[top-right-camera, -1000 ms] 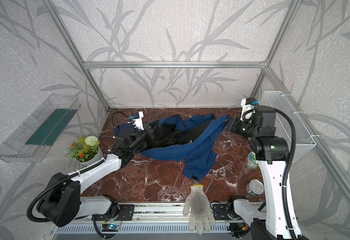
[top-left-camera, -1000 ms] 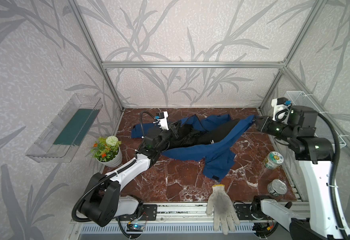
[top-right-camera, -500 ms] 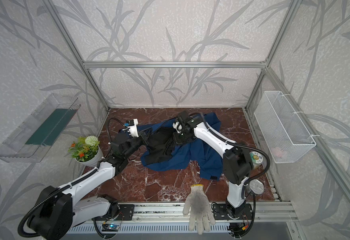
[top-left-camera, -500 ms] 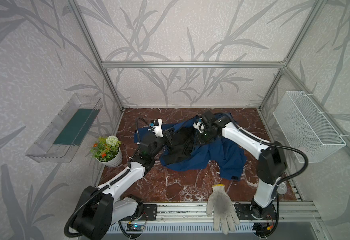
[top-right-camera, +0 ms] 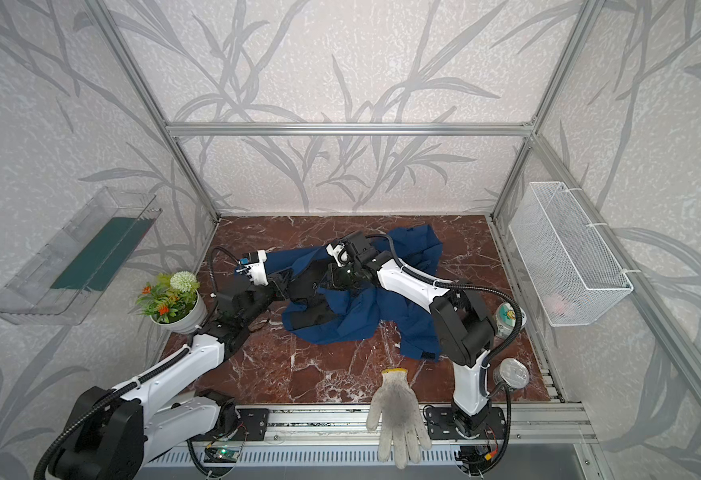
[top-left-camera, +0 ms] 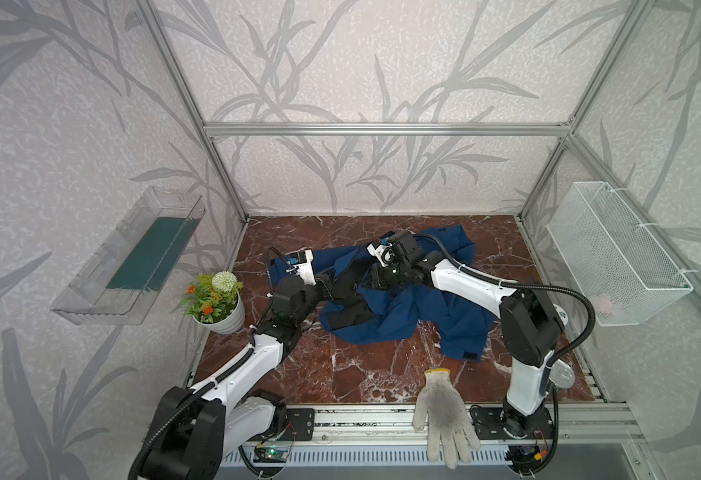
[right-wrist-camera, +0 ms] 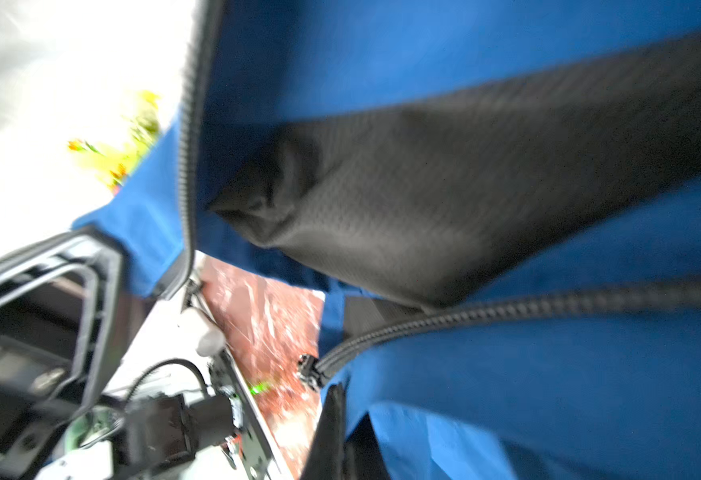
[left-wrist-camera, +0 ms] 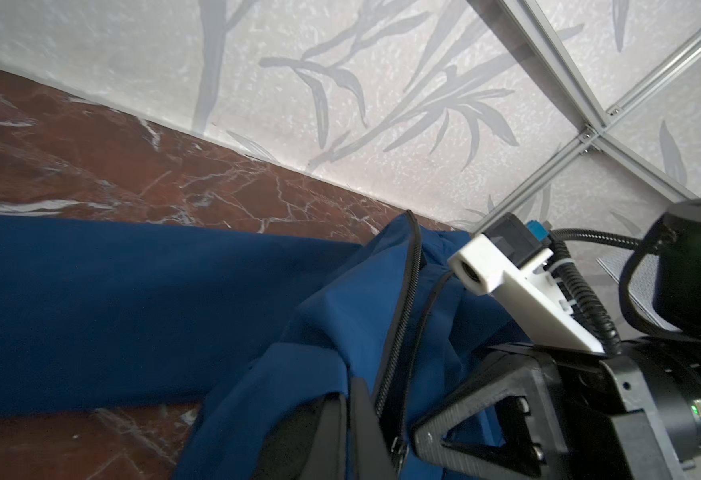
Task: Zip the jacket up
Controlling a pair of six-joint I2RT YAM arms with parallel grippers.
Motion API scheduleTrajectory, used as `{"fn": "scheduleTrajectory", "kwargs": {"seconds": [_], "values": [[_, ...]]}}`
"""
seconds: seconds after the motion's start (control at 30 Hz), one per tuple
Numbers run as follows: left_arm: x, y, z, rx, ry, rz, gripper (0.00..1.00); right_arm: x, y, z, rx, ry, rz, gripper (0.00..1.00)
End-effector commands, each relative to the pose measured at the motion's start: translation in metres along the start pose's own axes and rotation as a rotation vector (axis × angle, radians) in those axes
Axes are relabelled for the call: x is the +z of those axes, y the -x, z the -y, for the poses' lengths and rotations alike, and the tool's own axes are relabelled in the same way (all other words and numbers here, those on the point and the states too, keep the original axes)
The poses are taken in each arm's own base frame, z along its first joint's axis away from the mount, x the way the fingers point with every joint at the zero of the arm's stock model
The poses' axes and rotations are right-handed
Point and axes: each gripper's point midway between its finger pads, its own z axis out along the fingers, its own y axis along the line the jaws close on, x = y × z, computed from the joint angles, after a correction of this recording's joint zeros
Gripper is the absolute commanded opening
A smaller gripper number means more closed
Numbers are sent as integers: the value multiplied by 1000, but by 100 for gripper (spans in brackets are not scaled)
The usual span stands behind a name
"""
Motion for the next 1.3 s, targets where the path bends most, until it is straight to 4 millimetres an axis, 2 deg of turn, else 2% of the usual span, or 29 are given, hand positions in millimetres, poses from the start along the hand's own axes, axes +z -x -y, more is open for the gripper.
{"fn": "scheduleTrajectory", "kwargs": {"seconds": [0.0,0.1,0.17,0.27,0.4,0.47,0.57,0.7,1.0,1.27], "values": [[0,5,0,-4,-15,-1,0,10,11,2,33,17,43,1],[3,6,0,-22,-25,-1,0,15,11,13,30,-60,63,4],[6,5,0,-29,-29,-3,0,22,9,19,33,-97,67,9],[9,4,-3,-26,-25,-8,0,35,2,32,51,-190,43,12],[12,5,-11,-20,-3,-2,0,53,-3,47,68,-264,32,14],[15,7,-16,-26,5,2,0,57,-4,51,49,-310,25,18],[19,10,-19,-38,0,2,0,56,-6,54,19,-381,23,28],[22,12,-19,-42,-8,1,0,59,-9,56,35,-387,21,40],[24,11,-20,-45,-8,-5,0,51,5,62,26,-447,91,51],[24,8,-20,-57,-12,-12,0,51,22,66,36,-434,116,53]]}}
